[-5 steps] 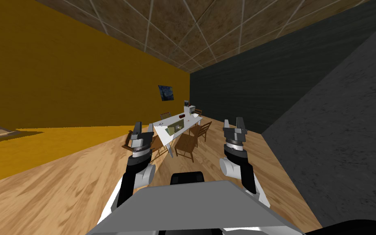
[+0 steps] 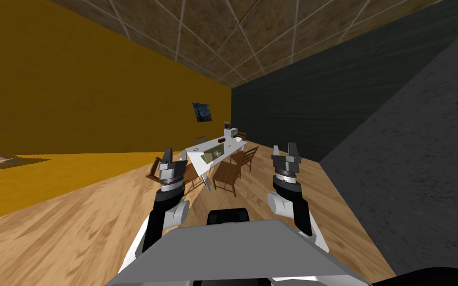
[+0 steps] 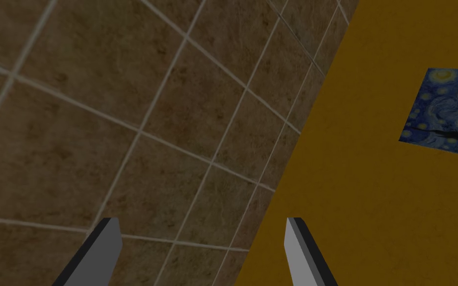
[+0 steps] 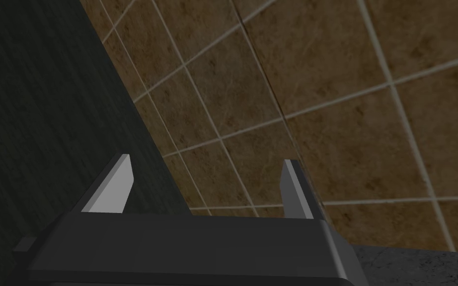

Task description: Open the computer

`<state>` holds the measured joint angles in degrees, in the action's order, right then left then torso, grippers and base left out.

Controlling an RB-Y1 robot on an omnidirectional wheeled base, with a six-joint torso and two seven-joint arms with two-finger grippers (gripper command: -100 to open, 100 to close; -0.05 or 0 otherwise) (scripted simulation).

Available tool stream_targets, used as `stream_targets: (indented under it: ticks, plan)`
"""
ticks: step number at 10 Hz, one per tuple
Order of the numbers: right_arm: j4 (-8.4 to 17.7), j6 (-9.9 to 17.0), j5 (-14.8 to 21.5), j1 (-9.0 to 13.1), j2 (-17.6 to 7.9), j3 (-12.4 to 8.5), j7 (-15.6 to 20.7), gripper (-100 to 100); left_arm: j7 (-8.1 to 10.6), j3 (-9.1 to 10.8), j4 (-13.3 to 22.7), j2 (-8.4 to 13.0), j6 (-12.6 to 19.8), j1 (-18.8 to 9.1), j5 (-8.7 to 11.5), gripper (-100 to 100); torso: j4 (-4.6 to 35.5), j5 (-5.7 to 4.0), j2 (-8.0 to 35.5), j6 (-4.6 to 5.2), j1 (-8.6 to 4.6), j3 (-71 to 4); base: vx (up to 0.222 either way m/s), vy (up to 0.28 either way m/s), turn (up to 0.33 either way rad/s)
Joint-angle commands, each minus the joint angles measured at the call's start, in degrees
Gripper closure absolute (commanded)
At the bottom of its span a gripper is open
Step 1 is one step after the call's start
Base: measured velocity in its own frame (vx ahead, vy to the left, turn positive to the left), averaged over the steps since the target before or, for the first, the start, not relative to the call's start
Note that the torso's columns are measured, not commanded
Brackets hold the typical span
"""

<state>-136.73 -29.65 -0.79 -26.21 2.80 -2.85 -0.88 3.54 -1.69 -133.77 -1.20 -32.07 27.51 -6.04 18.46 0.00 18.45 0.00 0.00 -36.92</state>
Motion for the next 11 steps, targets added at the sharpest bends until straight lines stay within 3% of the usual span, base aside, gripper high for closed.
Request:
stream_targets:
  ticks: [1,4,5,7,11]
  plan:
    - [0.00,0.00,0.00,0.00,0.00,0.00,0.00,0,0.00,0.00,0.00,0.00,0.00,0.00,0.00,0,4.23,0.00,4.24,0.00,0.00,-8.44,0.000,0.000,0.000]
    - [0.00,0.00,0.00,0.00,0.00,0.00,0.00,0,0.00,0.00,0.00,0.00,0.00,0.00,0.00,0,16.92,0.00,16.94,0.00,0.00,-33.81,0.000,0.000,0.000]
    - [0.00,0.00,0.00,0.00,0.00,0.00,0.00,0,-0.08,0.14,0.13,2.05,0.42,-0.23,-0.08,-100,21.15,0.00,21.16,0.00,0.00,-42.27,0.007,0.011,-0.039]
    - [0.02,0.00,0.00,-0.01,0.00,0.00,0.00,0,-0.28,0.46,0.43,4.99,1.40,-0.78,-0.25,-100,23.59,0.03,23.62,0.00,0.08,-47.34,0.007,0.033,-0.075]
    - [0.03,0.01,0.00,-0.01,-0.01,0.00,0.00,0,-1.02,1.63,1.35,9.75,4.71,-2.82,-0.74,-100,23.83,0.01,23.84,0.00,0.03,-47.64,0.005,0.062,-0.115]
